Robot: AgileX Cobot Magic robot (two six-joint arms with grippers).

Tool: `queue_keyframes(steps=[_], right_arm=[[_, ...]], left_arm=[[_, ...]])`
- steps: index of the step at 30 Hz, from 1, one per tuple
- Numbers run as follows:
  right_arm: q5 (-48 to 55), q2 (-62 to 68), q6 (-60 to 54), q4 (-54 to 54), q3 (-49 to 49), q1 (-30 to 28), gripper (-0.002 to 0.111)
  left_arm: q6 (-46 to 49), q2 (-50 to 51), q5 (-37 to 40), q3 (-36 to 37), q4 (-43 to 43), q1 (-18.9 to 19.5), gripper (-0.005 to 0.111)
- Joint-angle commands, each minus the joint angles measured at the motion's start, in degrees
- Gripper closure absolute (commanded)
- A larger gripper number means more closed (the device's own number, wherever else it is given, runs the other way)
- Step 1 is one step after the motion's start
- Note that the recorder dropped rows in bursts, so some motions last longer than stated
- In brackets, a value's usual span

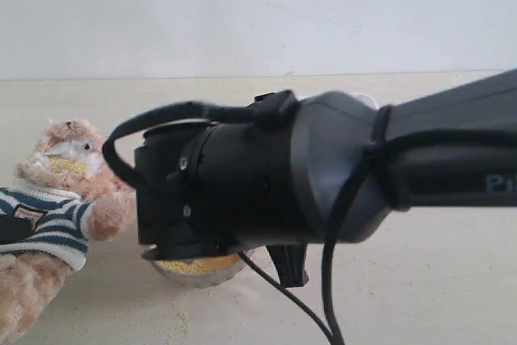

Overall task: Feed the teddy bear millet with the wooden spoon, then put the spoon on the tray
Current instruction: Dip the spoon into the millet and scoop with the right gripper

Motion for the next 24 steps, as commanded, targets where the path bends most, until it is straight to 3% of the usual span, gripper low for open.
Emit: queue_keyframes(steps=[1, 9, 24], right_arm=[[0.1, 1.1, 2.2, -4.4, 0.0, 0.9, 0.108], [0.1, 2.8, 3.7, -9.9, 0.0, 1.1, 0.108], [0.1, 7.1, 4.8, -10.1, 0.0, 2.2, 0.108]], left_arm=[[0.5, -0.1, 1.0, -0.2, -1.0, 0.2, 0.102], [0.5, -0.1, 1.0, -0.2, -1.0, 0.2, 0.102], [0.5, -0.1, 1.0, -0.2, -1.0, 0.2, 0.102]])
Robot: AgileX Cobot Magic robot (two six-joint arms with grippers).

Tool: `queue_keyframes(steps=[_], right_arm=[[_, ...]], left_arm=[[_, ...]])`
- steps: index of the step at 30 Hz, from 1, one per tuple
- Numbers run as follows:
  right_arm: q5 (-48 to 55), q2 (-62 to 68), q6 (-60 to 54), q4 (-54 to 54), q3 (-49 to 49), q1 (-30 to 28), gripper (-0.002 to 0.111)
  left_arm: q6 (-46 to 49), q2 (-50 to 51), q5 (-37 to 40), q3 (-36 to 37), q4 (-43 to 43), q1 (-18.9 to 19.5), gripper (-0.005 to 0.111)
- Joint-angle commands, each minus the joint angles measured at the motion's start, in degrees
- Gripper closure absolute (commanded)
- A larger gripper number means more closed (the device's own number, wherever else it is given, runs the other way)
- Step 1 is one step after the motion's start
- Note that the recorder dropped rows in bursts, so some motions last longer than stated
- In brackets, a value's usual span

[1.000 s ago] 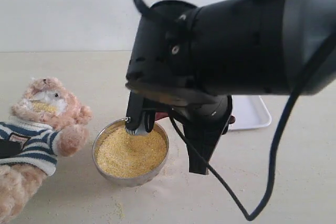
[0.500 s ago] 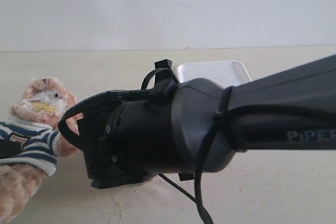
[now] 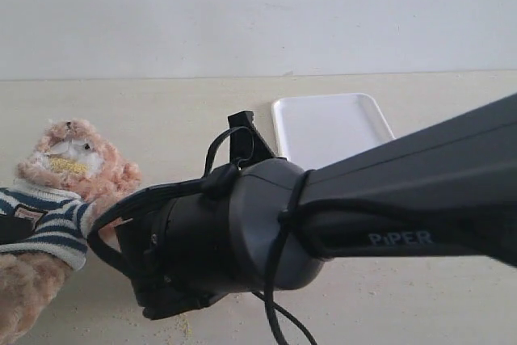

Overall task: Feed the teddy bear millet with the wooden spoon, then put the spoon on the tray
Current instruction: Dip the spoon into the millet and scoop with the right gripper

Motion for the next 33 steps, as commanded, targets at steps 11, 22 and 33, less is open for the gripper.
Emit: queue_keyframes(steps=[11, 22, 33], right_arm=[[0.3, -2.2, 0.1, 8.4, 0.0, 1.3, 0.108], [0.3, -3.3, -1.4, 17.9, 0.0, 1.2, 0.108], [0.3, -3.3, -1.6, 19.2, -4.6, 1.1, 0.108]], left_arm=[[0.5, -0.1, 1.0, -0.2, -1.0, 0.2, 0.102], [0.5, -0.1, 1.0, -0.2, -1.0, 0.2, 0.102], [0.5, -0.1, 1.0, -0.2, -1.0, 0.2, 0.102]])
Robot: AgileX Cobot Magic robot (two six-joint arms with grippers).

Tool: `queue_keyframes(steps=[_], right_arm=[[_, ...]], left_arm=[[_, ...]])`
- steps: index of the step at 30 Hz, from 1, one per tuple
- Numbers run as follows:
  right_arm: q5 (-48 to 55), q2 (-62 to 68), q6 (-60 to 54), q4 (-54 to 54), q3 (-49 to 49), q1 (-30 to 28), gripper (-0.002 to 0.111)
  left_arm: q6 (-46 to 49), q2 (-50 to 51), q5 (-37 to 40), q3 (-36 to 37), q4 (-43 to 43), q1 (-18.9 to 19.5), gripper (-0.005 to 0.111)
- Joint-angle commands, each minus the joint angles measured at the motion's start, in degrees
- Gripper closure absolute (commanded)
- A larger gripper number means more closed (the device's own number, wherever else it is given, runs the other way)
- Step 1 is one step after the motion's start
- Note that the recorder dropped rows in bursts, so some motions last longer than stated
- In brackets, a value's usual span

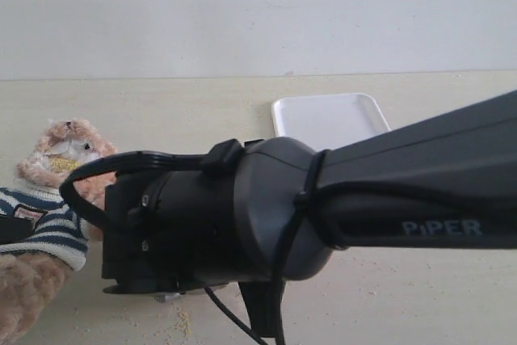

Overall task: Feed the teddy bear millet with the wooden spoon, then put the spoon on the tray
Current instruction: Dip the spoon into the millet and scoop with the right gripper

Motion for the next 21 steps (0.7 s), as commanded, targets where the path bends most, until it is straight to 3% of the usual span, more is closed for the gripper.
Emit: queue_keyframes(steps=[1, 21], right_arm=[[0.1, -0.5, -0.4, 0.5, -3.1, 0.0, 0.108], [0.1, -4.4, -2.8, 16.2, -5.9, -6.3, 0.108]], left_arm=[[0.5, -0.1, 1.0, -0.2, -1.0, 0.2, 0.102], [0.5, -0.1, 1.0, -0.2, -1.0, 0.2, 0.102]])
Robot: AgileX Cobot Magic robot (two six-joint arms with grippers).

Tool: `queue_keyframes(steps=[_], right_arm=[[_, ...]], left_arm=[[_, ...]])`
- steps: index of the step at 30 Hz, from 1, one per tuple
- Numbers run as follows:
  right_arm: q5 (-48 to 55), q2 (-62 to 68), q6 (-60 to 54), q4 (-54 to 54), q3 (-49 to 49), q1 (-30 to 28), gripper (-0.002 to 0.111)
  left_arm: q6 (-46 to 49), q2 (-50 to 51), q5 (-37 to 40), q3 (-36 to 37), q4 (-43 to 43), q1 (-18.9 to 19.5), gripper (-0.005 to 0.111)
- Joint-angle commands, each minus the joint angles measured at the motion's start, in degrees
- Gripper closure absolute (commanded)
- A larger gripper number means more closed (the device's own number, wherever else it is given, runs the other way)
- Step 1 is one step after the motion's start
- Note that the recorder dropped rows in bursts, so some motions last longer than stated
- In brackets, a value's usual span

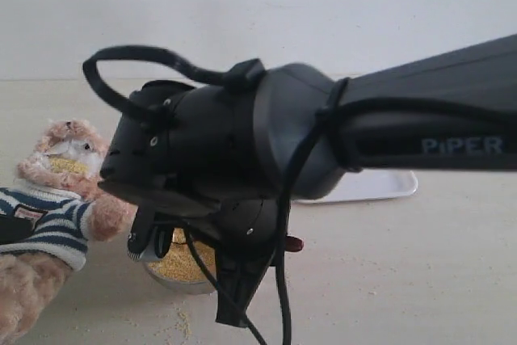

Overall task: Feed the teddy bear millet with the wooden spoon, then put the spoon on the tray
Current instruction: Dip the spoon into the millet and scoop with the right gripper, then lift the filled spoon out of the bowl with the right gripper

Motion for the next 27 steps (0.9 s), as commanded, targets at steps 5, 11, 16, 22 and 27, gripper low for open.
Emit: queue_keyframes(steps=[5, 11, 16, 22, 27], right_arm=[[0.3, -5.3, -2.3, 8.3, -0.3, -3.9, 0.108], [0.3, -7.3, -4.3, 16.2, 1.5, -6.5, 0.108], [0.3, -9.9, -5.3, 18.8, 5.3, -7.5, 0.108], [0.3, -12.2, -8.3, 24.7, 8.6, -10.8, 0.108], [-1.1, -13.1, -8.1, 26.8, 9.3, -12.1, 0.108]], left_arm=[[0.5, -0.1, 1.0, -0.2, -1.0, 0.2, 0.102], [0.5, -0.1, 1.0, -0.2, -1.0, 0.2, 0.102], [0.5, -0.1, 1.0, -0.2, -1.0, 0.2, 0.102], [0.5, -0.1, 1.0, -0.2, -1.0, 0.2, 0.102], [0.5, -0.1, 1.0, -0.2, -1.0, 0.2, 0.102]])
